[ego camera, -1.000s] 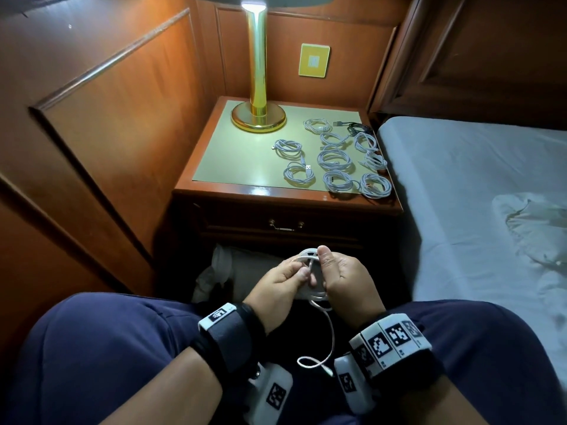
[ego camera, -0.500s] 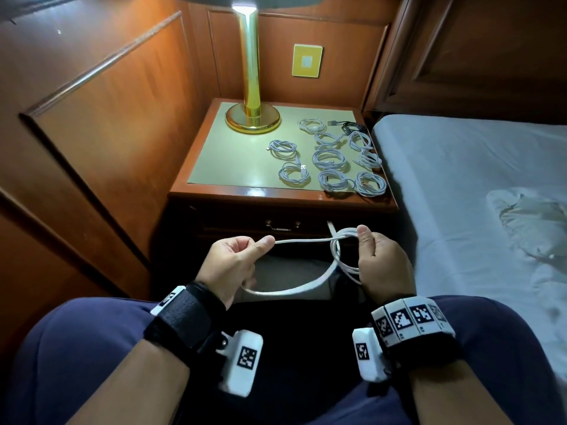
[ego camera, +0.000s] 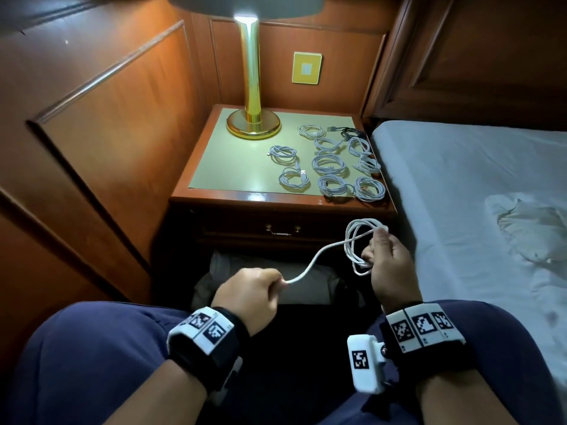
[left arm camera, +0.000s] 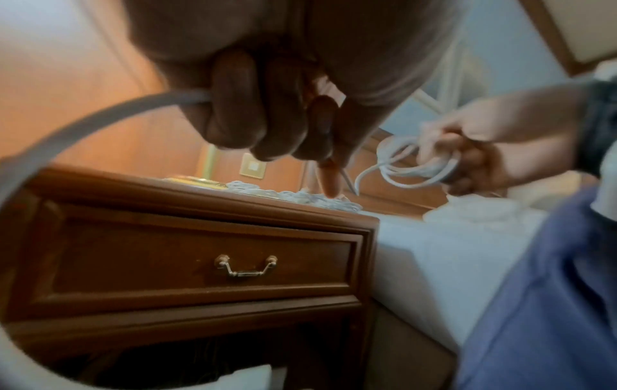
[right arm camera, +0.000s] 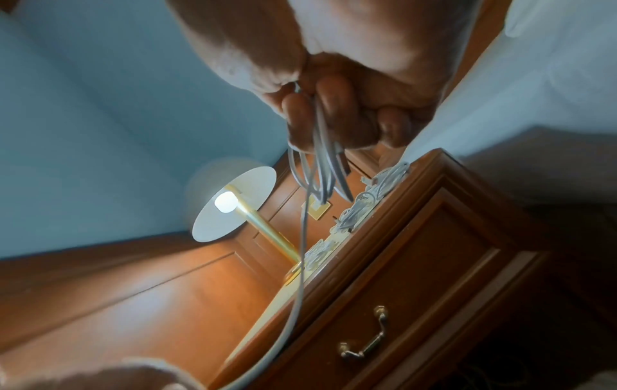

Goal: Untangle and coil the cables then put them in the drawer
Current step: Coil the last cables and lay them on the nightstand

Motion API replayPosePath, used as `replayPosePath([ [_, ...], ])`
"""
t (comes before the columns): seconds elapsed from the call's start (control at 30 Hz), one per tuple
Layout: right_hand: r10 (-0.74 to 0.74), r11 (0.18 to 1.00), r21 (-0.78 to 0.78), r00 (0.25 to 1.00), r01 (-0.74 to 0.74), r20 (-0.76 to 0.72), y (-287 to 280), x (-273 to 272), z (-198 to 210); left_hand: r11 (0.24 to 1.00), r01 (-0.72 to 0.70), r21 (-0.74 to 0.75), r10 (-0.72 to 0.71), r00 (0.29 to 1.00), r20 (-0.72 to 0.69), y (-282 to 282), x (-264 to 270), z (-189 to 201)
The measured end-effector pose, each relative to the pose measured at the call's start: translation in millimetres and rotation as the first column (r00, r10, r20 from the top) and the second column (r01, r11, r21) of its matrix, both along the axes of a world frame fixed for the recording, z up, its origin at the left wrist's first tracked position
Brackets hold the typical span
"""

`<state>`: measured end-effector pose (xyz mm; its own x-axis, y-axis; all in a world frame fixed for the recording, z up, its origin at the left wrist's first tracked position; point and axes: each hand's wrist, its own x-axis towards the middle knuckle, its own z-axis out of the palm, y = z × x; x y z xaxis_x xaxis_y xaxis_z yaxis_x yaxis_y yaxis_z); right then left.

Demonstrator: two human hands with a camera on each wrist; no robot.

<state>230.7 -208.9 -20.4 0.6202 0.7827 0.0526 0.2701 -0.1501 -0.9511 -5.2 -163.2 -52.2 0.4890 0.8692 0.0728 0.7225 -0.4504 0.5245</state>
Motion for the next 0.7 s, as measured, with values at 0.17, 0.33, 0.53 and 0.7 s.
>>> replayPosePath([
  [0.17,0.264,0.964,0.009,0.961,-0.266,0.084,-3.4,-17.1,-12.4,0.964,0.265,0.009,-0.263,0.952,0.158,-15.3,13.1,8.8],
  [0.33,0.494,0.867,-0.137,0.863,-0.479,0.104,-4.5,-26.8,-17.0,0.947,0.32,-0.002,-0.284,0.845,0.454,-10.5,12.1,22.1],
  [0.53,0.612,0.767,-0.164,0.785,-0.62,-0.1,-8.1,-39.5,-9.4,0.979,0.151,-0.139,-0.036,0.793,0.608,-1.4,5.2,27.4],
  [0.7,0.605,0.775,-0.076,0.771,-0.628,-0.2,-9.8,-45.5,-8.1,0.975,0.13,-0.181,0.011,0.785,0.62,2.2,4.0,27.9],
])
